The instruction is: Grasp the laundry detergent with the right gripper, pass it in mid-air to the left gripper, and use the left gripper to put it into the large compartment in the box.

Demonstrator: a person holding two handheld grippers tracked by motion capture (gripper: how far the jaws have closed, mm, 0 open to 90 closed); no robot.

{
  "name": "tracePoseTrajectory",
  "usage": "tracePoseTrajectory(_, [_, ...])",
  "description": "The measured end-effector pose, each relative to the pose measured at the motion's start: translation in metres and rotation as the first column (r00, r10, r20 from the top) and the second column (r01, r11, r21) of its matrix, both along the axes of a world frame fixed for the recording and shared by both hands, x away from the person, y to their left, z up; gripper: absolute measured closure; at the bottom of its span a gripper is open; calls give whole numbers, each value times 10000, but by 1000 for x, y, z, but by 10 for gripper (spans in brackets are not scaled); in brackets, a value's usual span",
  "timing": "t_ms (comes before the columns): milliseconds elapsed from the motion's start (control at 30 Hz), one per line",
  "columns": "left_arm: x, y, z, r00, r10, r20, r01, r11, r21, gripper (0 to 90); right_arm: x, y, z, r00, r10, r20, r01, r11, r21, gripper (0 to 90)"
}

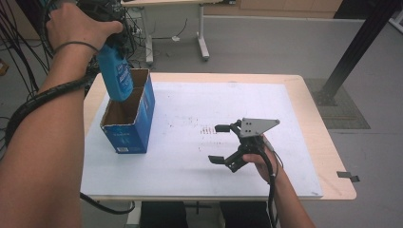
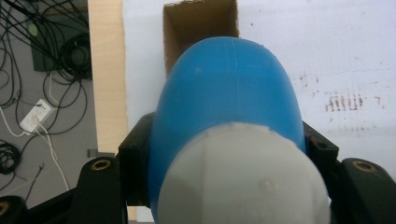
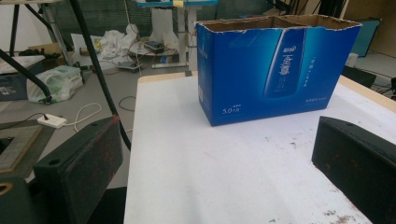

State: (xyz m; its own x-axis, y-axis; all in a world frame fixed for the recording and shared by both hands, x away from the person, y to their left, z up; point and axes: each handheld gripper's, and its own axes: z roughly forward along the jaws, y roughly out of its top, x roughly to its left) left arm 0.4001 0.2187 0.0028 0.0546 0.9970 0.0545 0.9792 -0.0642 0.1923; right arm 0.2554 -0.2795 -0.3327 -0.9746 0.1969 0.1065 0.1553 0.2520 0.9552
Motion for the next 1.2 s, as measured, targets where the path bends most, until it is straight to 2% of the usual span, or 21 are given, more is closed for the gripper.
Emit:
tracePoseTrajectory(300, [1,1,-19,9999,-20,-167,20,10000,32,374,1,1,0,10000,53,-70,-53,10000,-38,21])
tracePoseTrajectory(567, [2,6,-42,9994,3,-333,-10,9998,-199,374,1,1,0,10000,50,-54,-50,10000,-69,21])
tracePoseTrajectory(767, [3,4,-50,9990,-22,-446,17,9999,-117,374,1,1,0,9999,60,-81,-60,10000,-58,21])
tracePoseTrajectory(967, [2,8,-60,9989,-15,-468,-1,9994,-349,375,1,2,-1,9998,85,-156,-86,9999,-75,21])
tracePoseTrajectory(1200, [2,8,-72,9984,15,-561,-33,9995,-313,375,1,2,-1,9998,79,-167,-80,9999,-93,21])
